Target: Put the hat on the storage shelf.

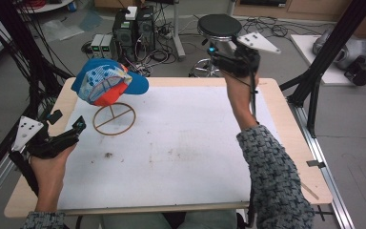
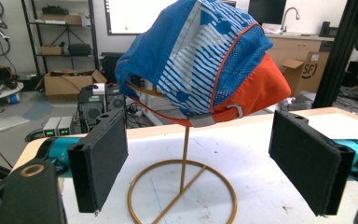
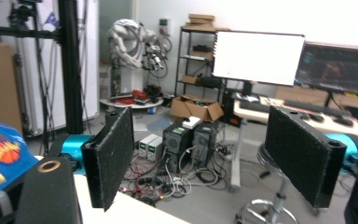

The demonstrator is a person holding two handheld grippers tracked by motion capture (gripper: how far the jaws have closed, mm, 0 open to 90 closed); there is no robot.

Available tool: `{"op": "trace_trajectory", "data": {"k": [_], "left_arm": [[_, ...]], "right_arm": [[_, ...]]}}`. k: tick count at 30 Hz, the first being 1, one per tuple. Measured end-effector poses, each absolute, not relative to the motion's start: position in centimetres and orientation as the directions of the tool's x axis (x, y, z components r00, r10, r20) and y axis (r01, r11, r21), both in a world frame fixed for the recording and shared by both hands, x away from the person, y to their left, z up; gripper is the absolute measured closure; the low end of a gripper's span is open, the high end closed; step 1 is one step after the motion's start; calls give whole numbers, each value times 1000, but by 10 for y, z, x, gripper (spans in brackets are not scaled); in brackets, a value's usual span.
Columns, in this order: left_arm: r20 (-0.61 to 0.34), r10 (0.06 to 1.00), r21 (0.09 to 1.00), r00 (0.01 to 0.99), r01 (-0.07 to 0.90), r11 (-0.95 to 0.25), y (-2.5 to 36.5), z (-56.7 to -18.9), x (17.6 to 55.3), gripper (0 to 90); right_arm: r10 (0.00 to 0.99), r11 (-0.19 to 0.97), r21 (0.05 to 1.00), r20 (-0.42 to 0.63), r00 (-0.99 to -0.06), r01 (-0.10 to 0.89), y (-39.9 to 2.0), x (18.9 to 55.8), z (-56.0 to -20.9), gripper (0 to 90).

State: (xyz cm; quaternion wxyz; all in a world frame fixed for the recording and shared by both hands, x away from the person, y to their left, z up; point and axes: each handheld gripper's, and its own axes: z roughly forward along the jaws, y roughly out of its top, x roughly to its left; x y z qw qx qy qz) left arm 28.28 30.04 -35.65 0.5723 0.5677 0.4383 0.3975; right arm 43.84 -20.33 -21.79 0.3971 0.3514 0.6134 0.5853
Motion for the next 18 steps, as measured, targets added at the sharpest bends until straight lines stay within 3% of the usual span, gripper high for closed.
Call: {"op": "trace_trajectory", "data": {"k": [8, 18], "left_arm": [[-52, 949, 998, 311, 53, 37, 295, -359, 290, 197], [-52, 950, 997, 309, 63, 34, 293, -362, 291, 197]], "right_arm": [[926, 36, 999, -39, -374, -16, -264, 417, -241, 221], [945, 0, 1000, -9, -326, -27, -305, 384, -270, 217]]}}
